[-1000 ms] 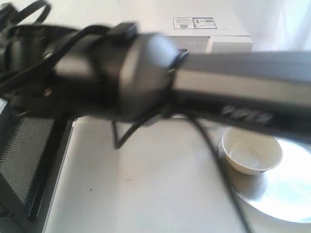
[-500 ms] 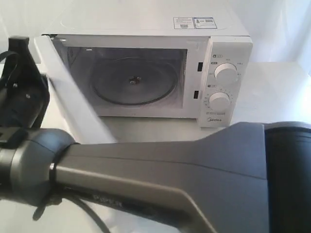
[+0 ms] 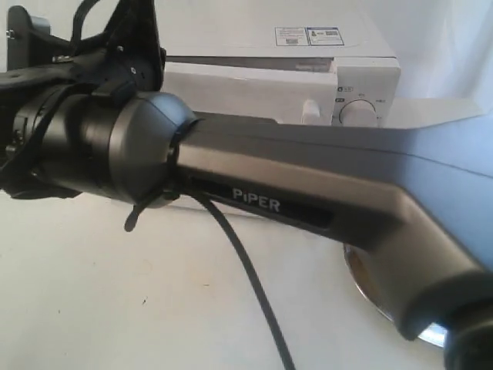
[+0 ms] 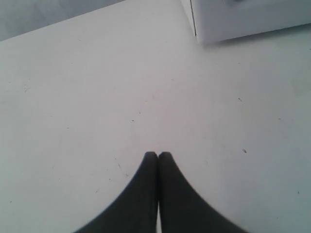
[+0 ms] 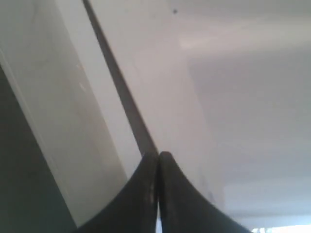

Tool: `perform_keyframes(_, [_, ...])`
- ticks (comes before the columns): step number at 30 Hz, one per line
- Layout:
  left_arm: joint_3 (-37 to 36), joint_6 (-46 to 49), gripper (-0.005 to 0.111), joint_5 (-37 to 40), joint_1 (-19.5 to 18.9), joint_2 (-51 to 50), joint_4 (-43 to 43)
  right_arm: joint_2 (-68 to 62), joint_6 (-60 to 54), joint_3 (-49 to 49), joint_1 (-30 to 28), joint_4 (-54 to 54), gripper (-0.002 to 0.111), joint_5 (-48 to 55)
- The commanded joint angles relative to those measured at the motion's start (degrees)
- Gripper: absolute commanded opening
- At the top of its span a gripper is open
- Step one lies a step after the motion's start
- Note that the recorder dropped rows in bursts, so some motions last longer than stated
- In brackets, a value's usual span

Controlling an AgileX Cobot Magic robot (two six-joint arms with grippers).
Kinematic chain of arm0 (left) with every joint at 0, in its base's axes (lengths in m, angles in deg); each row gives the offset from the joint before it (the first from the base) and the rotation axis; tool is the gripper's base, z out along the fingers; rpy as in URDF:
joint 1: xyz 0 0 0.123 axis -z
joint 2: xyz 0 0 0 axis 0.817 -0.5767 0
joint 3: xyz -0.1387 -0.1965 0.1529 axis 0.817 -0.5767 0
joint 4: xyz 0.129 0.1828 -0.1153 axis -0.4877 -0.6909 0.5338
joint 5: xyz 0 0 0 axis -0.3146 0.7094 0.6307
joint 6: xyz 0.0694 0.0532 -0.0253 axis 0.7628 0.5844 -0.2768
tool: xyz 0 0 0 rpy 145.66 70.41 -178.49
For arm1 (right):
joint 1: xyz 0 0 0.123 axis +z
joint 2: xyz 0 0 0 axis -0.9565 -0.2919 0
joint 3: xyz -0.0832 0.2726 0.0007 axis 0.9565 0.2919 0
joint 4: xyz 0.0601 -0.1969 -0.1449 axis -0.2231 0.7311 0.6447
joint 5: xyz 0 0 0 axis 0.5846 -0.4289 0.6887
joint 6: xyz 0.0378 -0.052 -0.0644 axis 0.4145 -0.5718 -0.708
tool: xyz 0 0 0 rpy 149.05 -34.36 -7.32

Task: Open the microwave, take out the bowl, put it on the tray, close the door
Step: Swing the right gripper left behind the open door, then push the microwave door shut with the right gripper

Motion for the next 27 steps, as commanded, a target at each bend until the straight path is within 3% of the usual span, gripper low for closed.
perform_keyframes(1, [-0.1,-0.2,0.000,0.0,0.2,0.2,0.2,0.4,0.3,1.3,-4.4,-12.0,0.000,0.6])
perform_keyframes(7, [-0.1,-0.2,0.000,0.0,0.2,0.2,0.2,0.4,2.3,11.7,-9.9,-12.3,0.000,0.6])
perform_keyframes(14, [-0.1,-0.2,0.000,0.0,0.2,0.2,0.2,0.6,12.1,19.2,-13.1,0.8,0.000,0.6])
perform_keyframes(20, [-0.1,-0.2,0.000,0.0,0.2,0.2,0.2,4.0,17.1,20.0,-9.3,10.6,0.000,0.6])
perform_keyframes(27, [-0.1,-0.2,0.000,0.0,0.2,0.2,0.2,10.0,19.4,20.3,-1.0,11.7,0.000,0.6])
